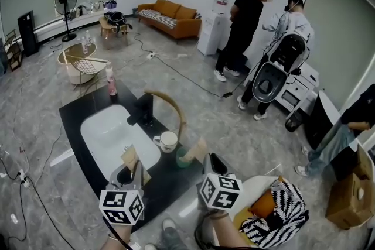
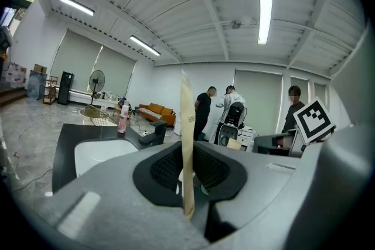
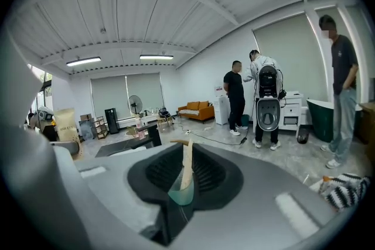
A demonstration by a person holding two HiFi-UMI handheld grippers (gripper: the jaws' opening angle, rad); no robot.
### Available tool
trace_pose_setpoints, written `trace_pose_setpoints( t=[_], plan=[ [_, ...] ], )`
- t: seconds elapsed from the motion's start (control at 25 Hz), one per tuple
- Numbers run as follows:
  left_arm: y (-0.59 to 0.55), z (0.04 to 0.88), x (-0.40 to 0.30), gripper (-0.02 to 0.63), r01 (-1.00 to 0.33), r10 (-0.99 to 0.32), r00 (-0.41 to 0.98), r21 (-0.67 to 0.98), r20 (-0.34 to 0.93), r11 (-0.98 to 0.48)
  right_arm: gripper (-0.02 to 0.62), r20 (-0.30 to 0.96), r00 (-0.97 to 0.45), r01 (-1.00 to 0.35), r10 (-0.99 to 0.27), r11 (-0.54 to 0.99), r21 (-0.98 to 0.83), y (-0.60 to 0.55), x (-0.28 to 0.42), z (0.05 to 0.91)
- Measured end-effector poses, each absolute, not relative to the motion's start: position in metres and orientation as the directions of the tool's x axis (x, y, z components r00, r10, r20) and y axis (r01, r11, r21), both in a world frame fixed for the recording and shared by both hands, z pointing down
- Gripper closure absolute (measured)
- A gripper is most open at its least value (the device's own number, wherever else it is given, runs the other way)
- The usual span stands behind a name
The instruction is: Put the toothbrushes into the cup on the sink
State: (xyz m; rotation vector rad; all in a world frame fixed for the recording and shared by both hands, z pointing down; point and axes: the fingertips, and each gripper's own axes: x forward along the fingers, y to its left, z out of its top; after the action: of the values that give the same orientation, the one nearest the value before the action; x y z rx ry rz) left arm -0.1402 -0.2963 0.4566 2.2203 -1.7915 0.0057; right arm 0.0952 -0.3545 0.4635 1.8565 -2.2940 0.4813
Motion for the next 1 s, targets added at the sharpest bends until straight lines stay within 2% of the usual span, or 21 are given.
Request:
trace_pose_setpoints(
  t=[0.32,1.0],
  plan=[
    [-0.29,0.446,-0.149,0.558,-0.953,-0.963,0.227,0.236,0.147,-0.189,0.592,0.291,-0.208,-0.977,-0.934,0.187,-0.1,-0.334,0.086,0.445],
    [-0.294,0.44,-0.124,0.558,-0.946,-0.953,0.268,0.224,0.143,-0.233,0.592,0.272,-0.186,-0.981,-0.944,0.164,-0.104,-0.316,0.101,0.433]
  ],
)
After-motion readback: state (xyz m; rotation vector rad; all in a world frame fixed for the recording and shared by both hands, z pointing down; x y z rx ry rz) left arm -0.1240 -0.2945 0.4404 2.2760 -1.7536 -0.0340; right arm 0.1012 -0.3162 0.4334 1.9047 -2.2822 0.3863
